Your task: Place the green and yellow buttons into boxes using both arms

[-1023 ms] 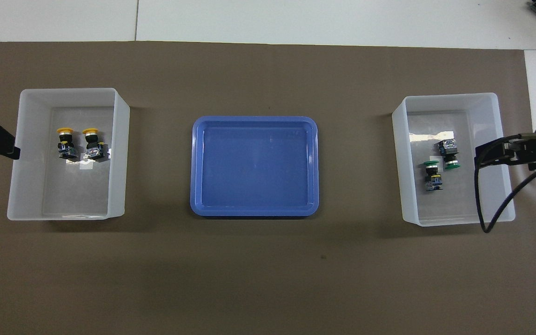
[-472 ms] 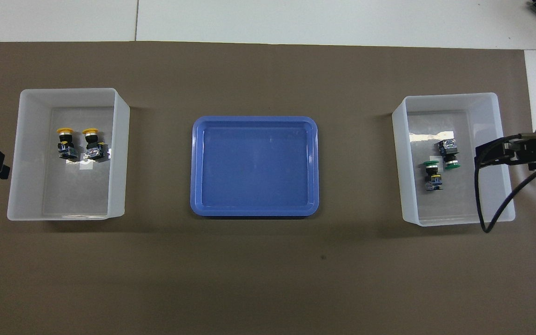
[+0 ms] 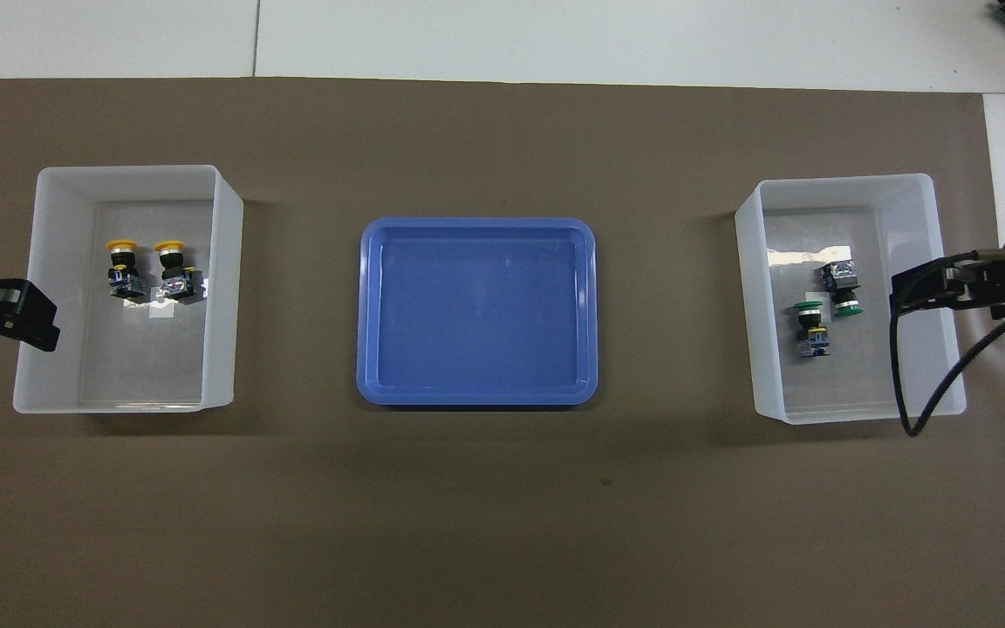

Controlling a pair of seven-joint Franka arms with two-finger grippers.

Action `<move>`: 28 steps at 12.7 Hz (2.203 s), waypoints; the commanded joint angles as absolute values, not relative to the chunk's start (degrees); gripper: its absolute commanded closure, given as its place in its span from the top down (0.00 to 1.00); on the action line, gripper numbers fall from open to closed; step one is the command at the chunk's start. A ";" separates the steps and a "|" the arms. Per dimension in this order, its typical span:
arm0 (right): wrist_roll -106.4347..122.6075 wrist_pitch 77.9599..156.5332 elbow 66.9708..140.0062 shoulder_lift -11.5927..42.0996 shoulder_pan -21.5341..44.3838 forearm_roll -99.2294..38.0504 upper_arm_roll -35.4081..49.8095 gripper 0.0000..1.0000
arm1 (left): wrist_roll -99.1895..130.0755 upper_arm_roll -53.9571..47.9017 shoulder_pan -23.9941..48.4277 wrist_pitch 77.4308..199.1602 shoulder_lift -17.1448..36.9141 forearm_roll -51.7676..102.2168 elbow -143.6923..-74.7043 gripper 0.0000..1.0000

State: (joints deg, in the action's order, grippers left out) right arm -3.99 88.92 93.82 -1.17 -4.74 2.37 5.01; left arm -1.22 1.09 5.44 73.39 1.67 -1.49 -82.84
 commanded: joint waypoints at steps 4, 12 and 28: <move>-4.31 89.03 95.19 -2.46 -5.27 1.32 5.36 1.00 | -1.41 1.41 5.80 75.05 -1.40 -1.85 -83.75 0.92; -4.39 89.38 95.27 -2.46 -5.01 1.23 5.62 1.00 | -1.58 2.28 4.40 92.28 -7.73 -1.76 -98.70 1.00; -4.39 89.39 95.27 -2.46 -5.01 1.23 5.71 1.00 | -5.01 1.41 2.99 91.50 -3.09 -1.50 -93.80 1.00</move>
State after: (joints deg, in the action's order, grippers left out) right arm -3.99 88.93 93.82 -1.17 -4.67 2.37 5.40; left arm -4.29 1.08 2.09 93.04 -6.08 -1.47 -98.07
